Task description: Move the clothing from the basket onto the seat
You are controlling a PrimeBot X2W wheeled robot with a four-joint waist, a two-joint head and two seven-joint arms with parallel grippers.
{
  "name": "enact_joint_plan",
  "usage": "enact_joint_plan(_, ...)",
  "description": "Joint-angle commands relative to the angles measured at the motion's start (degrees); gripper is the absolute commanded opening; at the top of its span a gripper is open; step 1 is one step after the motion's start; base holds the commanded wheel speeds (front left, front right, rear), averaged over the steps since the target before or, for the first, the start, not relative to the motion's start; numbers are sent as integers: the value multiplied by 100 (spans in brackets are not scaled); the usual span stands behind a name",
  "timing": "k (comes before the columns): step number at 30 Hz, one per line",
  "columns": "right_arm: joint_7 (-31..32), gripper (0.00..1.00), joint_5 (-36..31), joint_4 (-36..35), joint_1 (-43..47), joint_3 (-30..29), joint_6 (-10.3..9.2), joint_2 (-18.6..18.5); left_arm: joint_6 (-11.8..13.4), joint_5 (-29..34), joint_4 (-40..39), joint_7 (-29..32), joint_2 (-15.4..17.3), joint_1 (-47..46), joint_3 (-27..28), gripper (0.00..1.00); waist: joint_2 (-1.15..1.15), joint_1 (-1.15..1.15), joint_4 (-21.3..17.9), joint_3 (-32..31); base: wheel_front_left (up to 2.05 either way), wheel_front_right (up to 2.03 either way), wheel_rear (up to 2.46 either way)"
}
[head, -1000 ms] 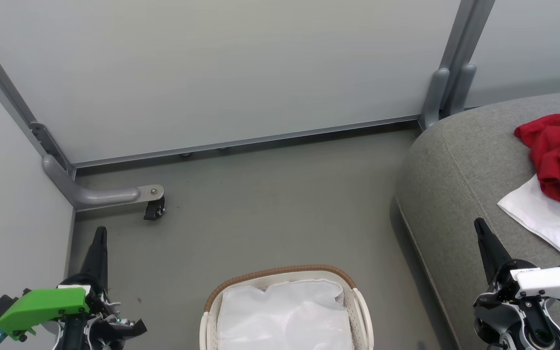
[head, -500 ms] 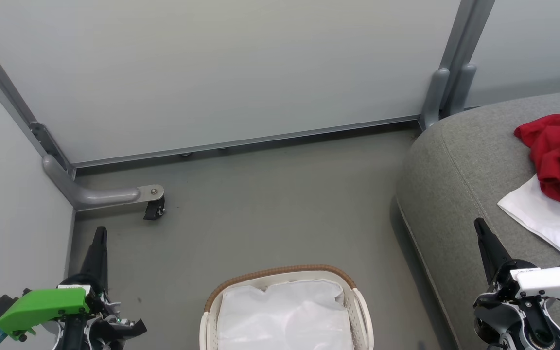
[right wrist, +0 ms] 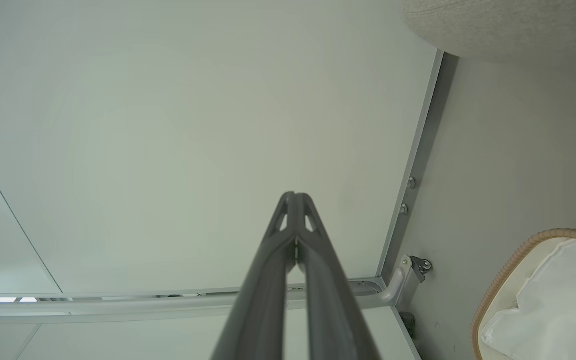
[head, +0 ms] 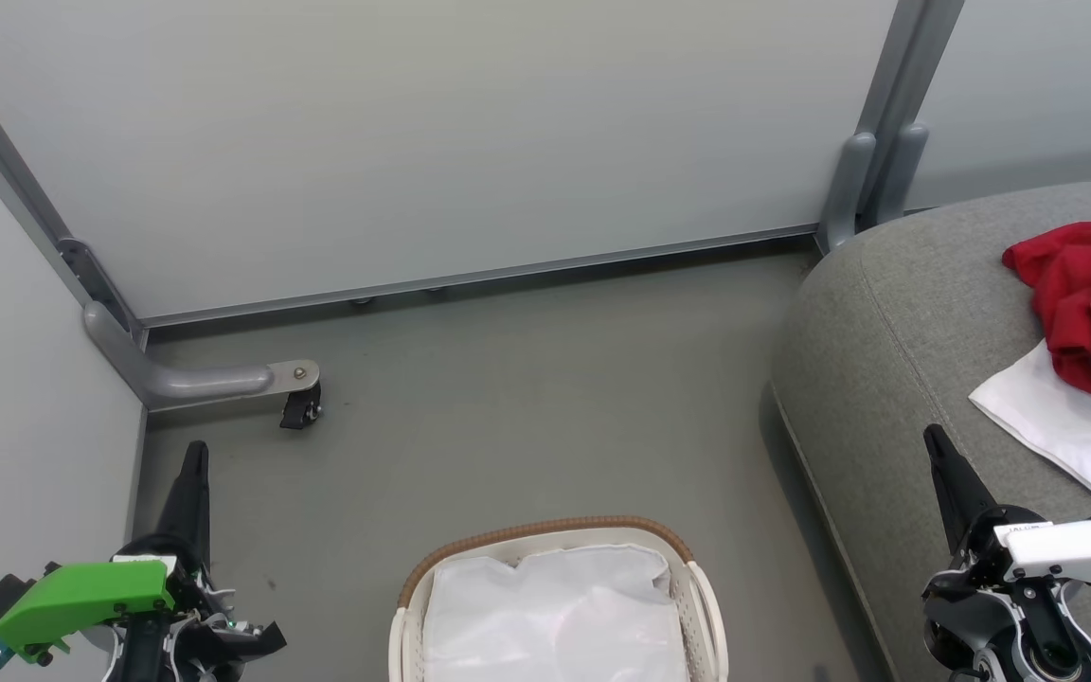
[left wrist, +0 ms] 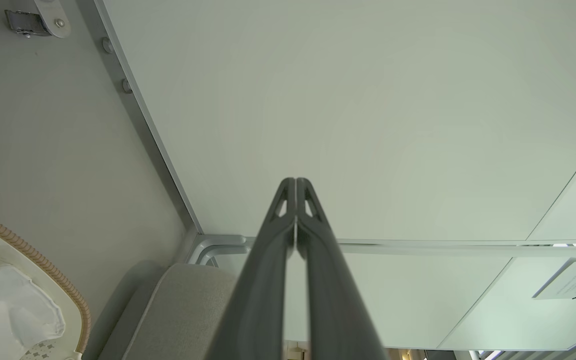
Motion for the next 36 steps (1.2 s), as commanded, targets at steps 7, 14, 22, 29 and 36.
enact_joint_plan(7, 5, 0, 20, -19, -49, -6, -2, -34, -21, -18, -8, 17, 38, -67, 13, 0, 0, 0, 0, 0, 0, 0, 0)
enact_joint_plan(14, 5, 0, 20, -19, -49, -6, -2, -34, -21, -18, -8, 17, 38, -67, 13, 0, 0, 0, 0, 0, 0, 0, 0)
enact_joint_plan(22, 5, 0, 20, -19, -49, -6, -2, -33, -22, -18, -7, 16, 38, -67, 13, 0, 0, 0, 0, 0, 0, 0, 0)
enact_joint_plan(29, 5, 0, 20, -19, -49, -6, -2, -33, -21, -18, -7, 16, 38, -66, 13, 0, 0, 0, 0, 0, 0, 0, 0)
enact_joint_plan(36, 5, 0, 20, -19, -49, -5, -2, -33, -22, -18, -7, 16, 38, -66, 13, 0, 0, 0, 0, 0, 0, 0, 0)
